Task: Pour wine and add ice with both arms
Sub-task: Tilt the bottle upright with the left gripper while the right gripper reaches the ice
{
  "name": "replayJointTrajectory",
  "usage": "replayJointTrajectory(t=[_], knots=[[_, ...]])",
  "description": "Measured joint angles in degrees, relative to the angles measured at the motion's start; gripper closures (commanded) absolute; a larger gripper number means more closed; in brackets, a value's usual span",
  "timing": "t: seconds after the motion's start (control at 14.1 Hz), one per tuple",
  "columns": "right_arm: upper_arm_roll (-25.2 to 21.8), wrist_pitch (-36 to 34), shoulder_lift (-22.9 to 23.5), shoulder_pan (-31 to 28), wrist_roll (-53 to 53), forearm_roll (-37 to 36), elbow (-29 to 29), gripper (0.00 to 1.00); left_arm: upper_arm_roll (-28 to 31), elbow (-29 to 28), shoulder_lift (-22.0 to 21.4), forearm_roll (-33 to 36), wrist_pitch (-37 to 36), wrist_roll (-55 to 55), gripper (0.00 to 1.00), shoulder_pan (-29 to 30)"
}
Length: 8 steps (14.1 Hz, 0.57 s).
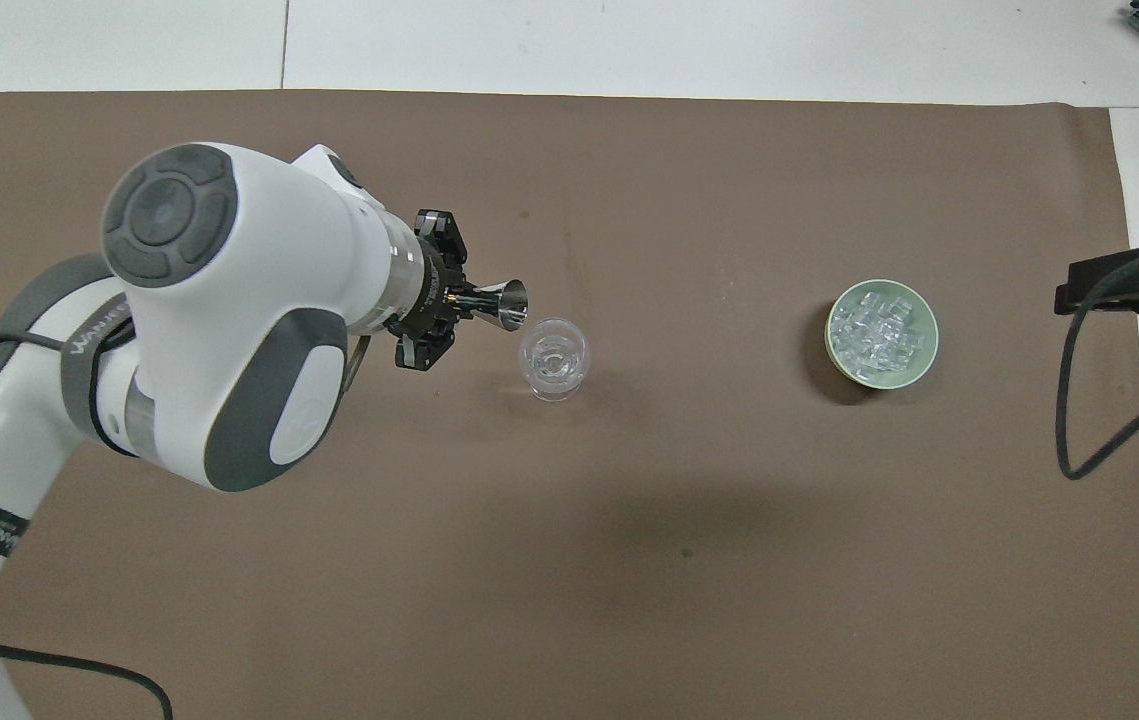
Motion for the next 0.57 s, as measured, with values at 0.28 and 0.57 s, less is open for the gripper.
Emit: replayJointTrajectory(t=[0.28, 0.57], knots=[[0.11, 8.14, 0.47, 0.22, 0.00, 0.00, -6.62, 0.00, 0.06, -0.14, -0.06, -9.18, -0.55, 4.66, 1.00, 7.07], [0.14, 17.10, 3.30, 0.36, 0.00, 0.00, -12.23, 0.00, 0.08, -2.32, -0.43, -17.75, -2.06, 11.07, 1.00, 14.59]])
